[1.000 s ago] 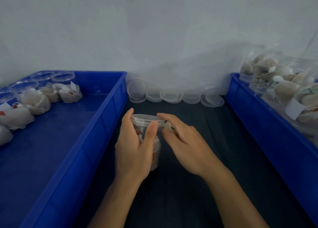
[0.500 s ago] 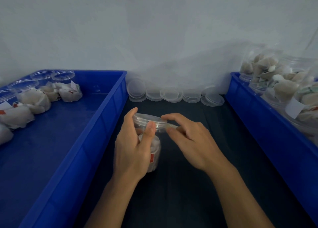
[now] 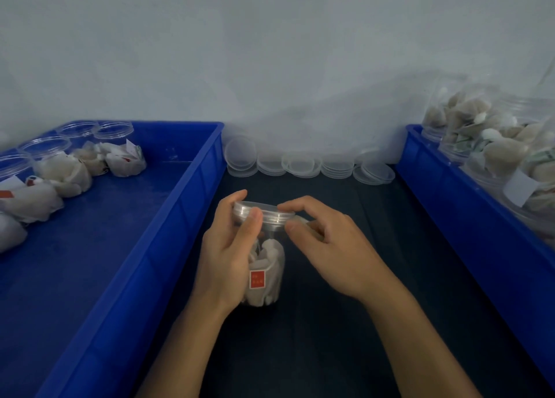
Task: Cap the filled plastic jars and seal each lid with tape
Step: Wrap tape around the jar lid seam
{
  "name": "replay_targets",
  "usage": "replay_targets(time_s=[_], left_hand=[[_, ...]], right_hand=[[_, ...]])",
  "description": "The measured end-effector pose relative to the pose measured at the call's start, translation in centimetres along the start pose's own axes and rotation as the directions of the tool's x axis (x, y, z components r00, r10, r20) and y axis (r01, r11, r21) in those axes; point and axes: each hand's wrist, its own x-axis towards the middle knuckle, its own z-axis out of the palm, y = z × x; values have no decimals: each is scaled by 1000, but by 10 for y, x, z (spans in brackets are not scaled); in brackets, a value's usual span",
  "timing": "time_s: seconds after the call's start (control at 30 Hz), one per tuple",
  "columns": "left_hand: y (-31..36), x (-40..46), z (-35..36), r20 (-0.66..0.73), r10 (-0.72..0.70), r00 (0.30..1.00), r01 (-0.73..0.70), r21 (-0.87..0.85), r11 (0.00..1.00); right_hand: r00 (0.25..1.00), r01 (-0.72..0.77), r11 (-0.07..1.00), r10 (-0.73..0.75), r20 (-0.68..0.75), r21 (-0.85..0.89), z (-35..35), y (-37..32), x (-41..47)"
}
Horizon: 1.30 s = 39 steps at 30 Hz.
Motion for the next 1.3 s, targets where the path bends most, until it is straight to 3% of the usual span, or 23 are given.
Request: replay_targets(time_s=[0.1, 0.23, 0.43, 0.53, 0.87, 1.3], left_hand=[[2, -2, 2, -19, 7, 1000, -5, 97, 995], [10, -8, 8, -187, 127, 974, -59, 331, 942], [15, -13, 21, -69, 145, 987, -86, 531, 843], [12, -9, 16, -75, 113, 991, -61, 499, 864], [2, -5, 3, -46, 81, 996, -60, 354, 933], [3, -4, -1, -8, 69, 998, -67, 173, 983]], right_hand=[[1000, -9, 1000, 9, 0, 15, 0, -1, 0], [1000, -16, 1000, 16, -2, 3, -1, -3, -1], [999, -6, 1000, 6, 35, 7, -3, -6, -1], [998, 0, 999, -4, 65, 51, -8, -1, -3], [996, 50, 993, -57, -65, -109, -6, 11, 0], [1000, 1, 1000, -2, -27, -31, -4, 12, 2]])
